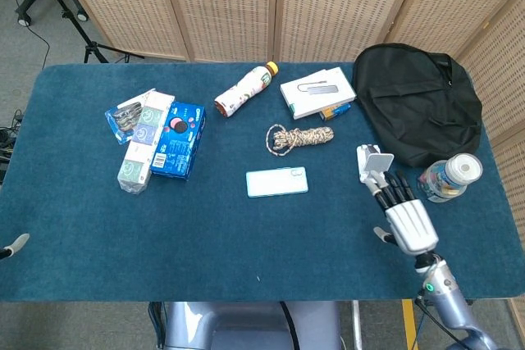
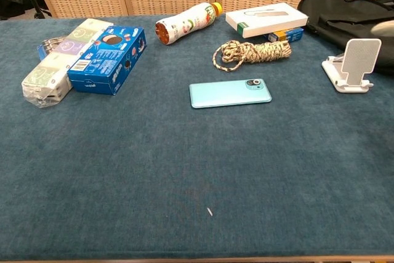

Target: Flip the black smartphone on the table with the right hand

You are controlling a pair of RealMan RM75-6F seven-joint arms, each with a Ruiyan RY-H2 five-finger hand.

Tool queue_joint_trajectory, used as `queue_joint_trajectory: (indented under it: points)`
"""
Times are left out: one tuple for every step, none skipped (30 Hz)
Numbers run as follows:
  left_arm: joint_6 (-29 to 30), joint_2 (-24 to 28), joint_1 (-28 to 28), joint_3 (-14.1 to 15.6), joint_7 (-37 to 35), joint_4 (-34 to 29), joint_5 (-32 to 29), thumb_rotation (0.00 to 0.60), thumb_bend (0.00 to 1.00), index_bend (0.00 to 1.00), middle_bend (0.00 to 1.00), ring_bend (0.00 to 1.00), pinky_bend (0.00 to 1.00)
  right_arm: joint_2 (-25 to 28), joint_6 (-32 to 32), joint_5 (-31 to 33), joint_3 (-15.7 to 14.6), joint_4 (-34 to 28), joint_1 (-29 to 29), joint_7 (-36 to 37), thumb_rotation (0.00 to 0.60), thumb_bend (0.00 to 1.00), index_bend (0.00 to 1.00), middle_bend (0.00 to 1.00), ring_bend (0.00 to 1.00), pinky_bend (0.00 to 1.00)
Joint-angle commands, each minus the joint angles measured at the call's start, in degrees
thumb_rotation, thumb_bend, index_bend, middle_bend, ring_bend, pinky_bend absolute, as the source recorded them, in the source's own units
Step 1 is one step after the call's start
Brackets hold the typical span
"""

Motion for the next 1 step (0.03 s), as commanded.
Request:
queue_joint_trajectory:
  points:
    - [-0.1, -0.1, 0.0, 0.1, 0.2, -0.1, 0.1, 0.600, 0.00, 0.00, 0.00, 0.00, 0.00, 1.8, 2.0, -0.1, -0.7, 0.4, -2.3, 2.5, 0.600, 0.00, 0.00, 0.00, 0.00, 0.00]
